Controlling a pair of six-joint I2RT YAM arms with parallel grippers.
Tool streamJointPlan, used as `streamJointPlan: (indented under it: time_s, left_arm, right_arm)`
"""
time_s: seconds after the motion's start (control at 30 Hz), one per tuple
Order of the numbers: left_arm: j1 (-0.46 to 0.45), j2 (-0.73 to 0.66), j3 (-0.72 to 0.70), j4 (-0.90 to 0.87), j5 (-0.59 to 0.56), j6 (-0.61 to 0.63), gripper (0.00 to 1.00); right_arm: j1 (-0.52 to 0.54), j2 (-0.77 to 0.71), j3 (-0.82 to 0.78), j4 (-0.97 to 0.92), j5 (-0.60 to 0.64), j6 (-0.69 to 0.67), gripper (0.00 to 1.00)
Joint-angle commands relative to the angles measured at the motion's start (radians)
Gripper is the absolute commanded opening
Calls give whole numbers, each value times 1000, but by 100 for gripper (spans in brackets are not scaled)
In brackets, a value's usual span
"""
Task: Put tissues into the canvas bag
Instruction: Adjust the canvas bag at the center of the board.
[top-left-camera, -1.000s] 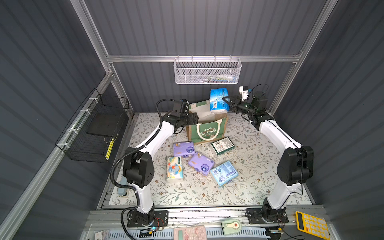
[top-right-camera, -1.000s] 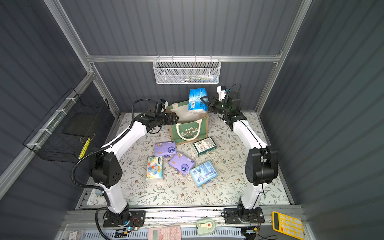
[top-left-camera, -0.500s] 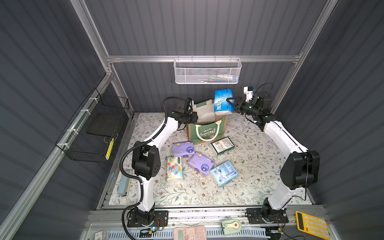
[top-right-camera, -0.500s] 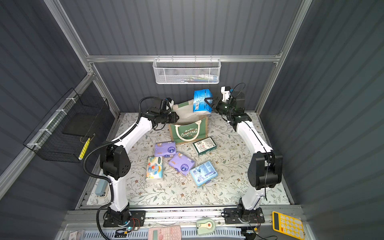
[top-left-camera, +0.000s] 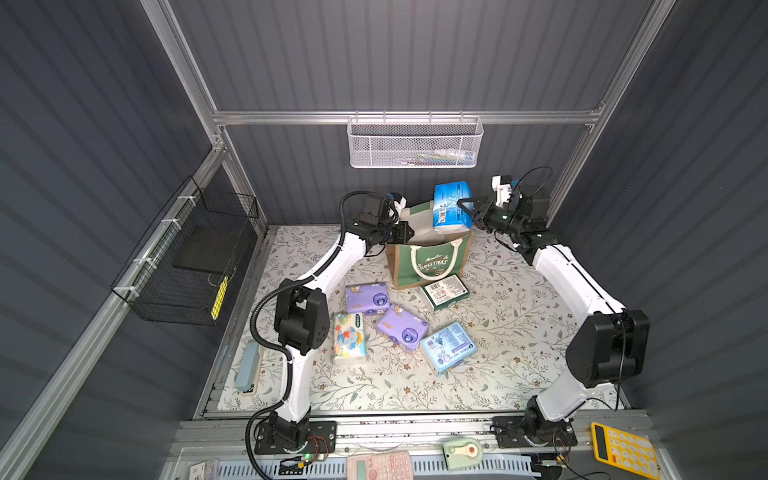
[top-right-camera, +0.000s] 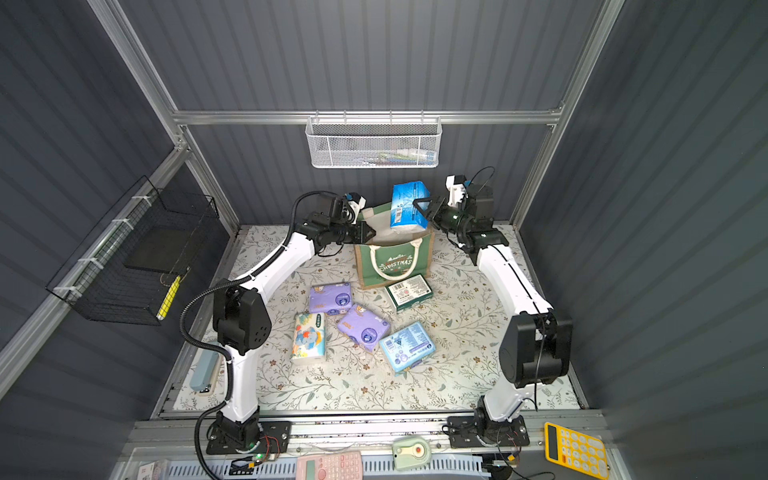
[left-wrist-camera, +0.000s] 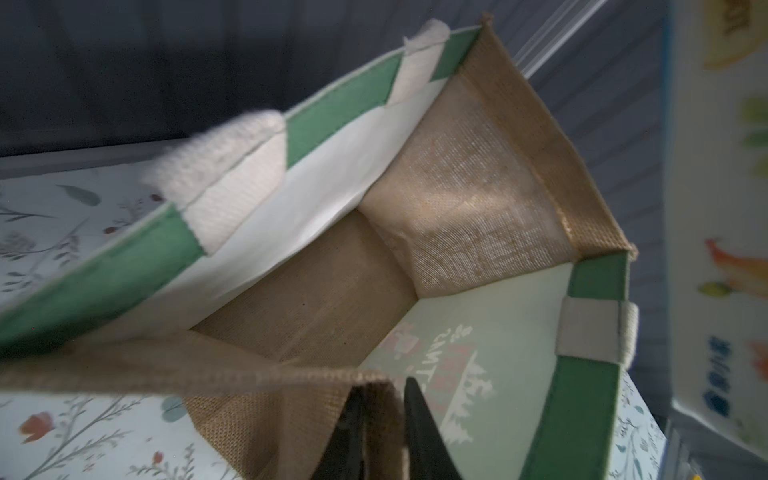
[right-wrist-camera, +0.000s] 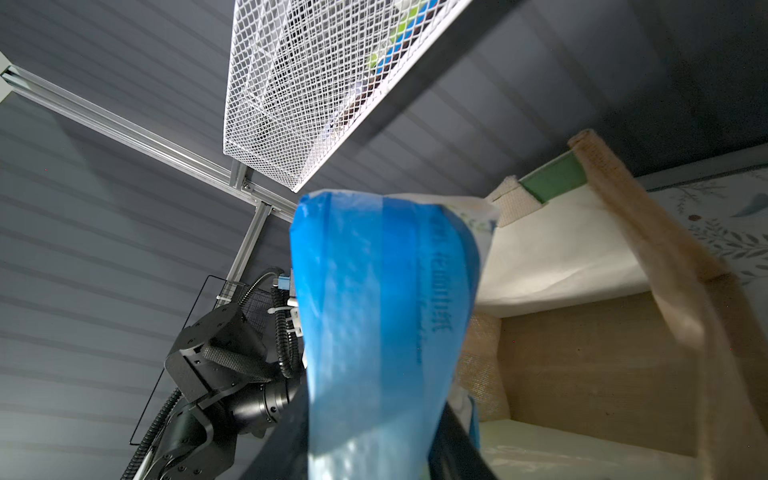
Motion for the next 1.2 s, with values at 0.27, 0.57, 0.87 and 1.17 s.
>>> streamJointPlan:
  time_s: [0.27,0.57,0.87,1.17]
  left_arm:
    - [-26,23,58,19,113,-12,18]
    - [-13,-64,-37,-38,-10,3,23]
    - [-13,-60,1,-123,-101,15,35]
    - [-13,-52,15,-163,-133,15,31]
  right_arm:
    - [-12,-17,-6,2,24,-25,36]
    - [-18,53,68,-112,8,-142,35]
    - [-2,88,126,-241,-18,-215,35]
    - [28,151,183,-278,-16,-233,35]
